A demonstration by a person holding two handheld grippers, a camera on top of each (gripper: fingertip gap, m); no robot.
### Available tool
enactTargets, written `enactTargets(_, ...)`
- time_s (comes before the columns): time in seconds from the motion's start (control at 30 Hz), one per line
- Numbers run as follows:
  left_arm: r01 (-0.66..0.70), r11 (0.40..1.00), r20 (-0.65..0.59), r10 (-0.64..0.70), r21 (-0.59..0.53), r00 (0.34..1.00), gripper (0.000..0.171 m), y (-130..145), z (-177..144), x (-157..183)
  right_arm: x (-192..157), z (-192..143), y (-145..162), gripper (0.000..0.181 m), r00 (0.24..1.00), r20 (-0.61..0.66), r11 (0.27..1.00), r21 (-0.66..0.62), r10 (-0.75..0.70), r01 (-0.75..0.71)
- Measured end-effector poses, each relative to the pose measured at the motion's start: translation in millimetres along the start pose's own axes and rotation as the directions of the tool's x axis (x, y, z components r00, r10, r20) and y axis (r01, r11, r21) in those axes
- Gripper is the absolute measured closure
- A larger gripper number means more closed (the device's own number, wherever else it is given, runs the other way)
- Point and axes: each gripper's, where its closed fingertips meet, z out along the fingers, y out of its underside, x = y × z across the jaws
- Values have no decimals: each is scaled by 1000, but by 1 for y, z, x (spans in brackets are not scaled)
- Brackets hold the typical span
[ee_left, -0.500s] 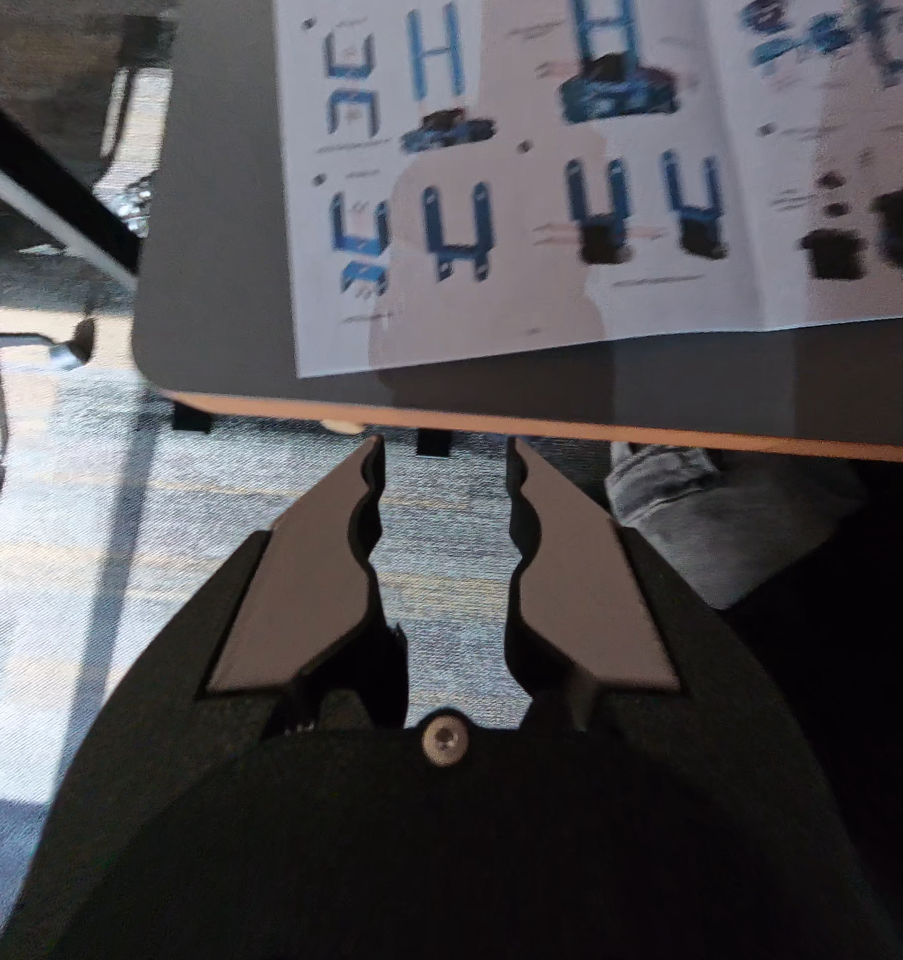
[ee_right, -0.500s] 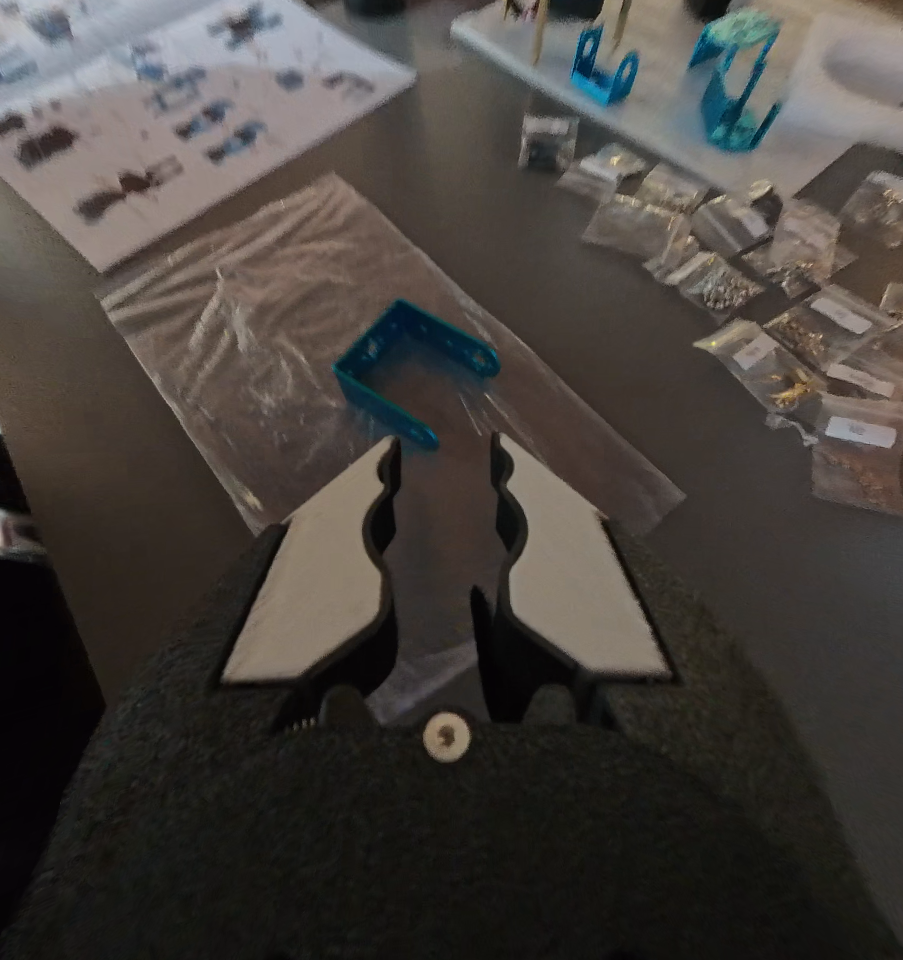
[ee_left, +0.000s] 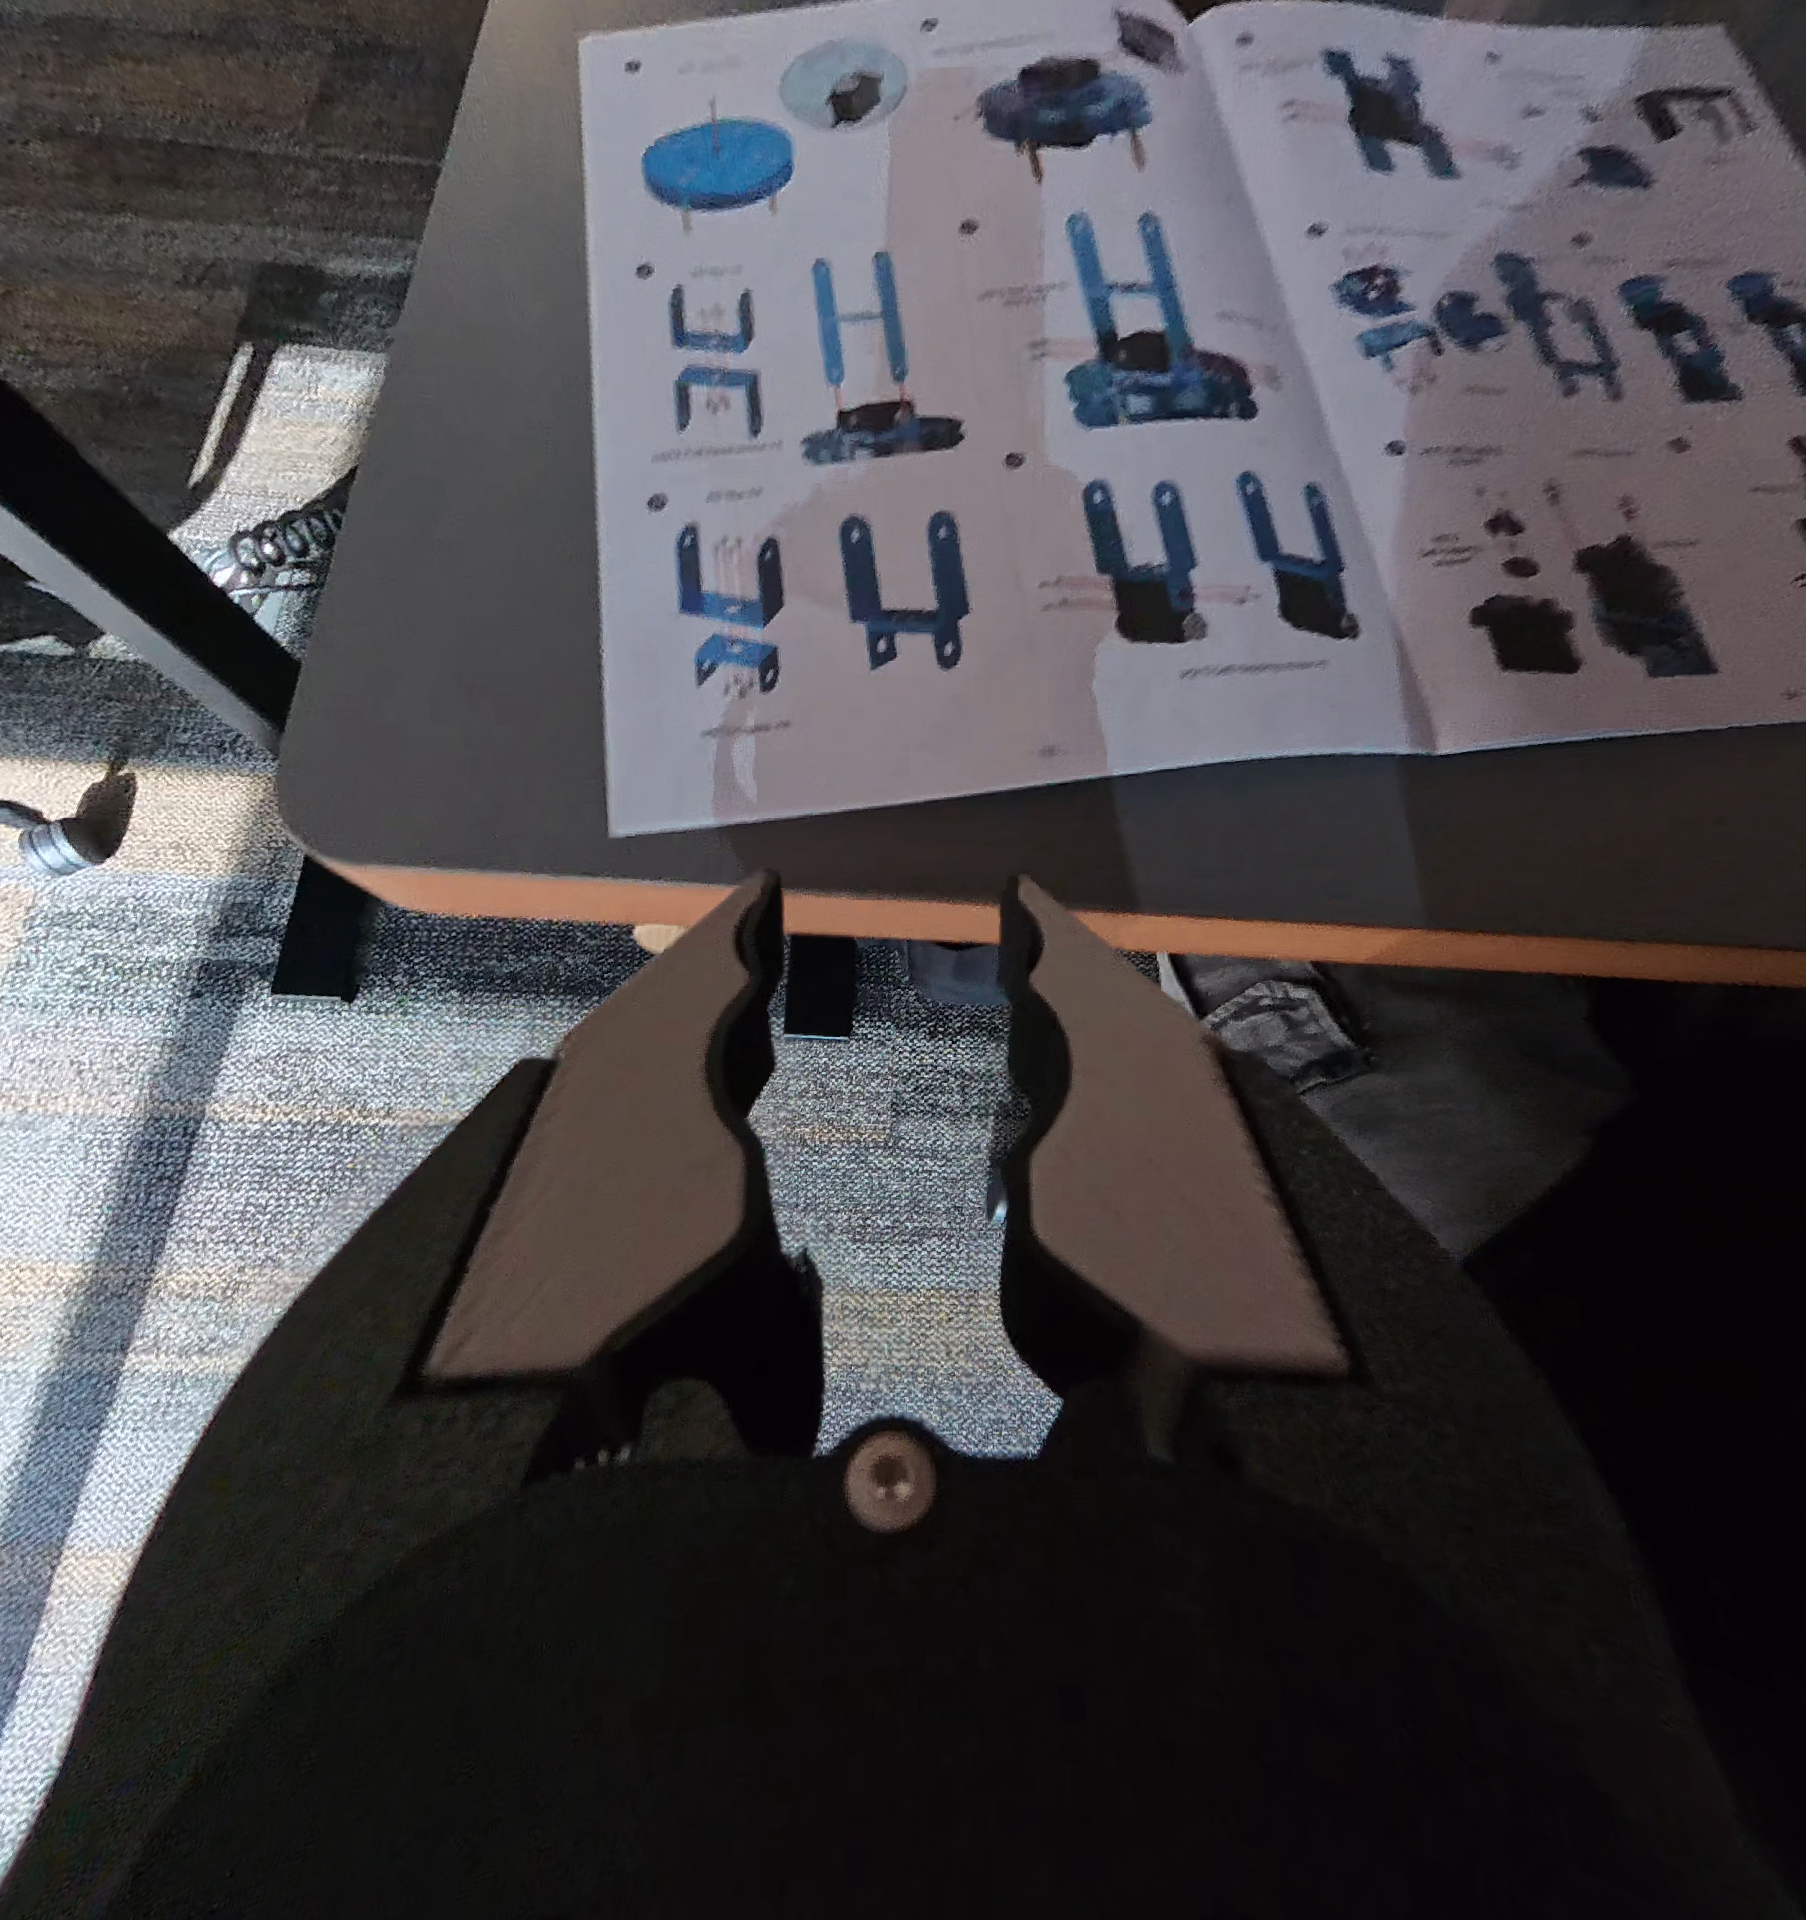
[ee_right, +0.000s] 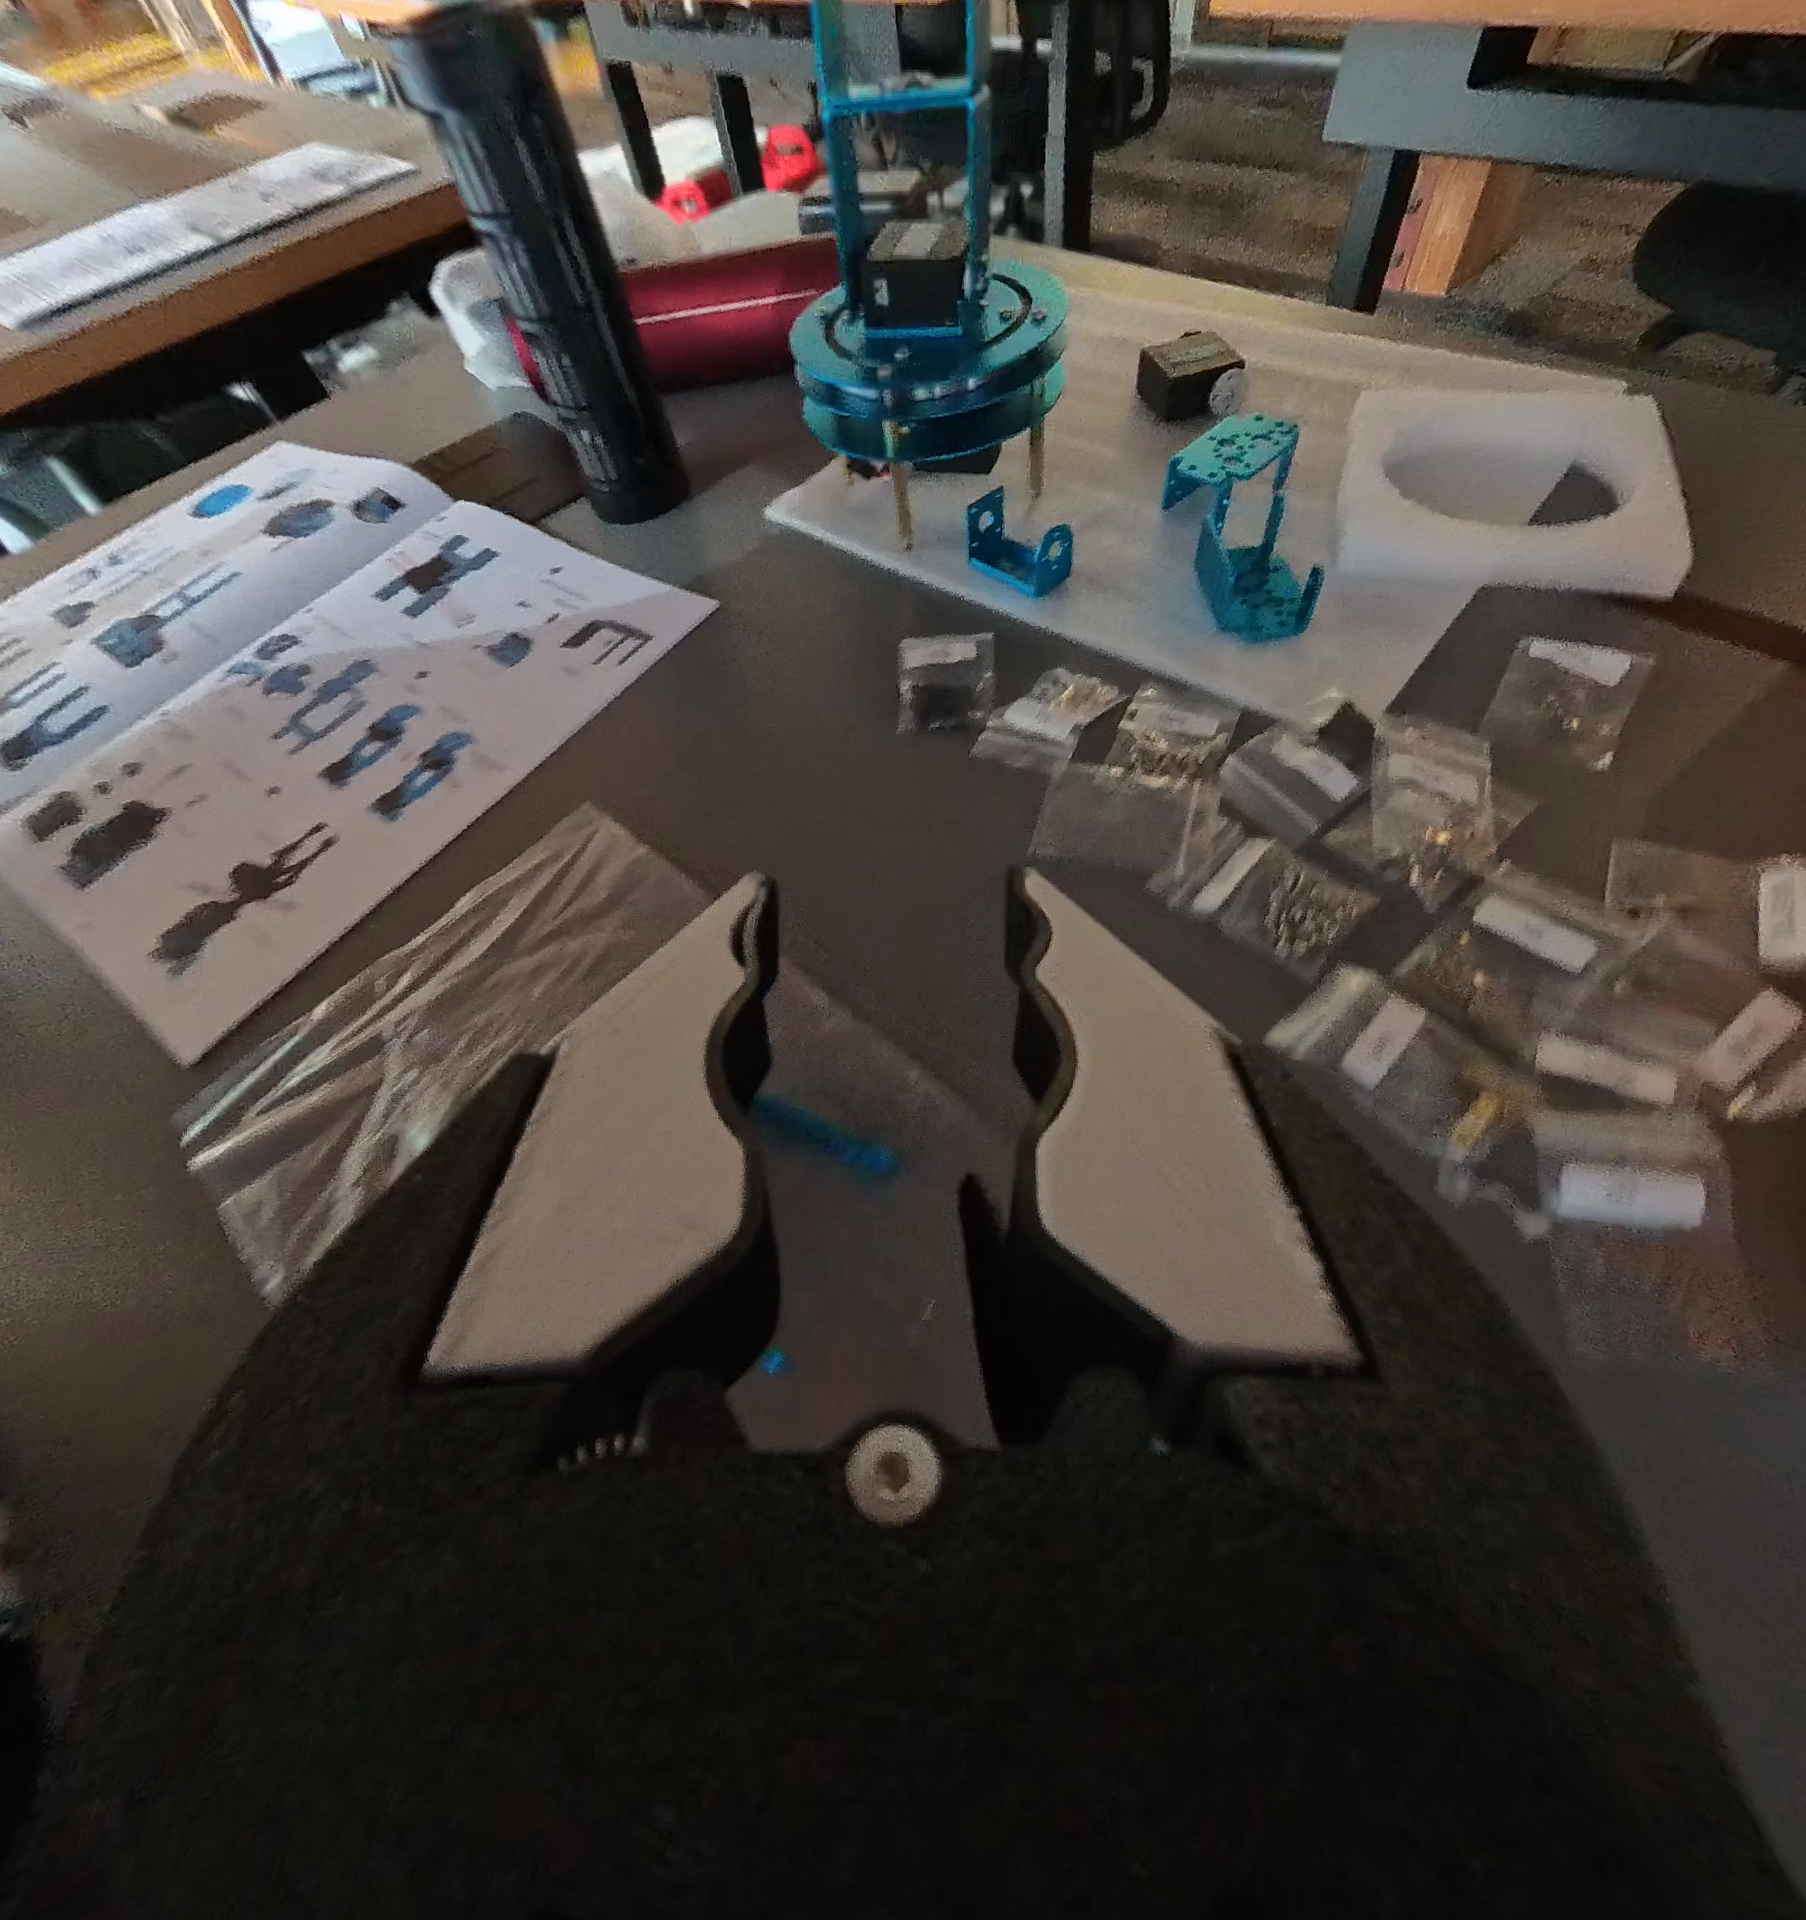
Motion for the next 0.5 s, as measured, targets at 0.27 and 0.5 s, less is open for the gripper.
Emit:
enactTargets(0.27,-45,998,38,46,-43,998,131,-26,5,29,51,126,-37,139,985,114,980,-137,-131,146)
enactTargets(0.5,-25,1000,69,26,-10,997,131,-41,-1,67,57,216,-32,140,917,265,902,-237,-298,362)
